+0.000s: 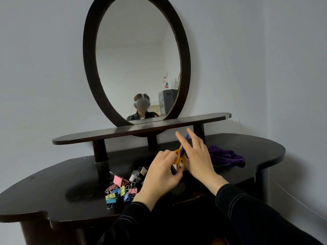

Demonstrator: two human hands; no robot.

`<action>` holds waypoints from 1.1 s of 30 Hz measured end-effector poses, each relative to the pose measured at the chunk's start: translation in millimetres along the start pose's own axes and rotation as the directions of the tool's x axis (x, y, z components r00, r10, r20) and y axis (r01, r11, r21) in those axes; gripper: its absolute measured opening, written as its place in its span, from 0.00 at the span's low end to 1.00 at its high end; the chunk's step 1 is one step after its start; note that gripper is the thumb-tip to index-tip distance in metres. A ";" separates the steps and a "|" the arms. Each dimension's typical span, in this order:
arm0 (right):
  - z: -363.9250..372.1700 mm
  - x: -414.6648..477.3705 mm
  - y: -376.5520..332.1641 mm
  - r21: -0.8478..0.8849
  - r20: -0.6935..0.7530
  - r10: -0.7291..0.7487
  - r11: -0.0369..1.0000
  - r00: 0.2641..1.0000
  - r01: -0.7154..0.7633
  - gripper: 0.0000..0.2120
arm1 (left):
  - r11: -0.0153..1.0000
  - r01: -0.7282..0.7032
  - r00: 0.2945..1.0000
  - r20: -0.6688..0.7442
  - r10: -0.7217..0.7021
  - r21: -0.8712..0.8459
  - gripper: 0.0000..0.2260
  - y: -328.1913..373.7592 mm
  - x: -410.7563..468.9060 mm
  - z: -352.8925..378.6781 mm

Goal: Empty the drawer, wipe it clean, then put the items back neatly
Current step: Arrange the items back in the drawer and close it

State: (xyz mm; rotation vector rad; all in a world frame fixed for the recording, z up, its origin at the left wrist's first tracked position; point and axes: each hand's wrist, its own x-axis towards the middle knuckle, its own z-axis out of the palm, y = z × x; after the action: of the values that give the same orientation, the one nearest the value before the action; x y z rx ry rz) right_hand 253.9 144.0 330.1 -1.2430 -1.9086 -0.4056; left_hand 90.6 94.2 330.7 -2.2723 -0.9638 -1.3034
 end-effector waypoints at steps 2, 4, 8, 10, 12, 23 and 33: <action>-2.7 1.1 3.4 -0.106 0.071 -0.098 0.989 0.993 0.105 0.34 | 0.996 -0.078 0.996 0.044 0.077 0.036 0.10 2.7 -0.4 0.2; -4.2 1.2 6.5 -0.199 0.064 -0.204 0.957 0.977 0.212 0.15 | 0.995 -0.085 0.996 0.032 0.083 0.058 0.10 3.3 0.2 0.1; -4.8 -2.2 7.1 -0.091 -0.081 -0.027 0.996 0.996 0.019 0.05 | 0.998 0.057 0.994 -0.092 -0.055 0.021 0.08 2.7 2.1 -3.4; -4.7 -2.0 10.6 0.063 -0.118 0.228 0.973 0.966 -0.222 0.07 | 0.987 0.159 0.981 -0.110 -0.158 0.002 0.13 0.8 1.2 -3.7; -2.4 -0.5 17.3 0.107 -0.093 0.376 0.924 0.922 -0.366 0.09 | 0.967 0.251 0.966 -0.070 -0.248 0.034 0.13 -2.5 -0.3 -1.5; 11.2 6.1 16.5 -0.131 0.272 0.408 0.913 0.872 -0.387 0.19 | 0.930 0.254 0.860 0.377 -0.342 0.266 0.08 -15.7 -2.7 16.0; 10.6 6.5 16.0 -0.104 0.252 0.434 0.901 0.865 -0.422 0.16 | 0.912 0.174 0.769 0.527 -0.362 0.372 0.20 -22.1 4.5 32.7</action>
State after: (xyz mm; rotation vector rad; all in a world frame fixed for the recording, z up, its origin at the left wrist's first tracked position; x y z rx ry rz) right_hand 261.8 162.2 325.9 -1.7782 -1.7719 -0.0423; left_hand 96.8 130.9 316.9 -2.3755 -1.6285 -0.4508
